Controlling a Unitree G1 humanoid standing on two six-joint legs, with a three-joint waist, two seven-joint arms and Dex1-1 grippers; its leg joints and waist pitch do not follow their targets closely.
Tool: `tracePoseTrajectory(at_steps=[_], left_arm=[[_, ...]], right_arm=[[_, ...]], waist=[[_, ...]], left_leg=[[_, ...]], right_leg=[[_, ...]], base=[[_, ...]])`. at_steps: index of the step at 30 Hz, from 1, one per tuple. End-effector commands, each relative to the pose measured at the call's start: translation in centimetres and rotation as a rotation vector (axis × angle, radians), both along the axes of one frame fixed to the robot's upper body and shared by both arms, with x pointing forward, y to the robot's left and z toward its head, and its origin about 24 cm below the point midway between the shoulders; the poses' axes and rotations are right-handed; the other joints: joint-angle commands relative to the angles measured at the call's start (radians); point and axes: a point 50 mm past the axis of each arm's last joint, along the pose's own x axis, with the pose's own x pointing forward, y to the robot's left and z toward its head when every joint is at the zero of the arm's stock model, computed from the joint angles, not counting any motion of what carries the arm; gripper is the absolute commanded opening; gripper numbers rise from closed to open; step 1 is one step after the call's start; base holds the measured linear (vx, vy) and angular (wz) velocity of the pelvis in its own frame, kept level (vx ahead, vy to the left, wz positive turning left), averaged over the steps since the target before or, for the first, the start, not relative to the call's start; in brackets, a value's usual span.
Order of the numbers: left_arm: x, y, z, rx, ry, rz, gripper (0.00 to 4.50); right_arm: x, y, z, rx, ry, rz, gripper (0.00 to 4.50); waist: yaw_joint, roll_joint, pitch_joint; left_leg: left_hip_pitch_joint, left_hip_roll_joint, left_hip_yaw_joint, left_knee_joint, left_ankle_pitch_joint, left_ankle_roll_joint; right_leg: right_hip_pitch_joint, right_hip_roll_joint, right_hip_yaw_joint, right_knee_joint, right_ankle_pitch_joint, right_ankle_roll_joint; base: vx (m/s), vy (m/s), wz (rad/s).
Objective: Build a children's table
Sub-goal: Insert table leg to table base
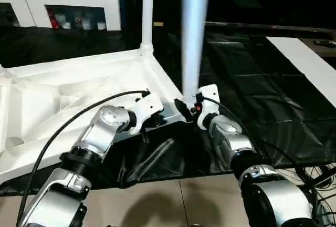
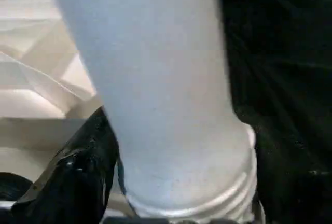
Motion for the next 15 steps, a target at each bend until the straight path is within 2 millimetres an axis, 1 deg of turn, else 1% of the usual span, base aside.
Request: tracePoseTrajectory(at_steps=[1, 2, 3, 4, 5, 6, 7, 9, 10, 11, 12, 13, 14, 15], left_arm=[[-0.7, -1.5, -0.7, 0.013, 0.020, -0.071, 0.00], [-0.7, -1.5, -0.7, 0.014, 0.021, -0.072, 0.00], [-0.7, -1.4, -0.7, 0.014, 0.020, -0.072, 0.00], [-0.7, -1.3, -0.7, 0.014, 0.023, -0.076, 0.00], [-0.7, -1.2, -0.6, 0.015, 0.025, -0.080, 0.00], [-0.7, -1.2, -0.6, 0.016, 0.026, -0.082, 0.00], [-0.7, -1.1, -0.6, 0.017, 0.026, -0.083, 0.00], [-0.7, -1.1, -0.6, 0.019, 0.026, -0.082, 0.00], [-0.7, -1.1, -0.6, 0.020, 0.025, -0.082, 0.00], [-0.7, -1.1, -0.6, 0.021, 0.025, -0.081, 0.00], [-0.7, -1.0, -0.6, 0.021, 0.025, -0.081, 0.00], [-0.7, -1.0, -0.6, 0.022, 0.026, -0.081, 0.00], [-0.7, -1.0, -0.6, 0.022, 0.027, -0.080, 0.00], [-0.7, -0.9, -0.6, 0.022, 0.027, -0.080, 0.00]], right_arm=[[-1.1, 2.5, -0.9, 0.004, 0.048, 0.140, 3.94], [-1.1, 2.5, -0.9, 0.006, 0.049, 0.140, 3.94], [-1.1, 2.5, -0.9, 0.007, 0.050, 0.140, 4.11], [-1.0, 2.2, -0.7, 0.014, 0.043, 0.140, 4.22], [-0.9, 2.1, -0.7, 0.015, 0.038, 0.139, 4.28], [-0.9, 2.0, -0.6, 0.016, 0.034, 0.139, 4.28], [-0.9, 1.9, -0.6, 0.024, 0.032, 0.144, 4.28], [-0.9, 1.8, -0.6, 0.028, 0.032, 0.143, 4.28], [-0.9, 1.7, -0.6, 0.032, 0.032, 0.142, 4.28], [-0.9, 1.7, -0.7, 0.032, 0.033, 0.141, 4.28], [-1.0, 1.6, -0.7, 0.033, 0.034, 0.141, 4.28], [-1.0, 1.4, -0.8, 0.033, 0.032, 0.145, 4.02], [-1.1, 1.4, -0.8, 0.034, 0.031, 0.147, 4.02], [-1.1, 1.4, -0.8, 0.036, 0.029, 0.148, 3.95]], waist=[[-0.002, 0.016, -0.040], [-0.001, 0.016, -0.041], [-0.001, 0.016, -0.042], [0.000, 0.018, -0.043], [0.000, 0.018, -0.043], [0.001, 0.018, -0.044], [0.002, 0.021, -0.045], [0.002, 0.020, -0.045], [0.005, 0.021, -0.048], [0.004, 0.021, -0.047], [0.008, 0.025, -0.046], [0.014, 0.028, -0.047], [0.014, 0.026, -0.048], [0.016, 0.026, -0.047]], left_leg=[[0.002, -0.008, 0.004, -0.071, -0.432, 0.007], [0.002, -0.008, 0.005, -0.071, -0.429, 0.007], [0.001, -0.007, 0.006, -0.072, -0.418, 0.007], [0.000, -0.006, 0.006, -0.072, -0.409, 0.006], [0.000, -0.006, 0.006, -0.072, -0.409, 0.006], [0.000, -0.005, 0.009, -0.072, -0.394, 0.008], [0.000, -0.005, 0.009, -0.072, -0.386, 0.008], [0.000, -0.005, 0.011, -0.071, -0.382, 0.011], [-0.001, -0.003, 0.013, -0.071, -0.362, 0.013], [-0.001, -0.002, 0.013, -0.071, -0.357, 0.014], [0.005, -0.002, 0.015, -0.071, -0.357, 0.016], [0.008, 0.000, 0.016, -0.070, -0.346, 0.012], [0.003, 0.000, 0.016, -0.071, -0.333, 0.011], [0.001, -0.001, 0.017, -0.071, -0.322, 0.010]], right_leg=[[0.024, -0.049, 0.035, -0.106, -0.505, -0.102], [0.025, -0.048, 0.035, -0.104, -0.490, -0.107], [0.027, -0.048, 0.037, -0.100, -0.459, -0.118], [0.029, -0.047, 0.038, -0.097, -0.433, -0.128], [0.029, -0.047, 0.038, -0.097, -0.433, -0.128], [0.031, -0.046, 0.040, -0.093, -0.388, -0.146], [0.033, -0.045, 0.041, -0.089, -0.363, -0.155], [0.033, -0.044, 0.041, -0.088, -0.345, -0.165], [0.037, -0.046, 0.043, -0.084, -0.304, -0.181], [0.036, -0.046, 0.043, -0.082, -0.298, -0.184], [0.033, -0.044, 0.043, -0.084, -0.296, -0.190], [0.034, -0.047, 0.045, -0.082, -0.277, -0.197], [0.039, -0.044, 0.044, -0.078, -0.263, -0.197], [0.041, -0.043, 0.044, -0.077, -0.250, -0.197]], base=[[0.000, 0.000, 0.00], [0.000, 0.000, 0.00], [0.000, 0.000, 0.00], [0.000, 0.000, 0.00], [0.000, 0.000, 0.00], [0.000, 0.000, 0.00], [0.000, 0.000, 0.00], [0.000, 0.000, 0.00], [0.000, 0.000, 0.00], [0.000, 0.000, 0.00], [0.000, 0.000, 0.00], [0.000, 0.000, 0.00], [0.000, 0.000, 0.00], [0.000, 0.000, 0.00]])
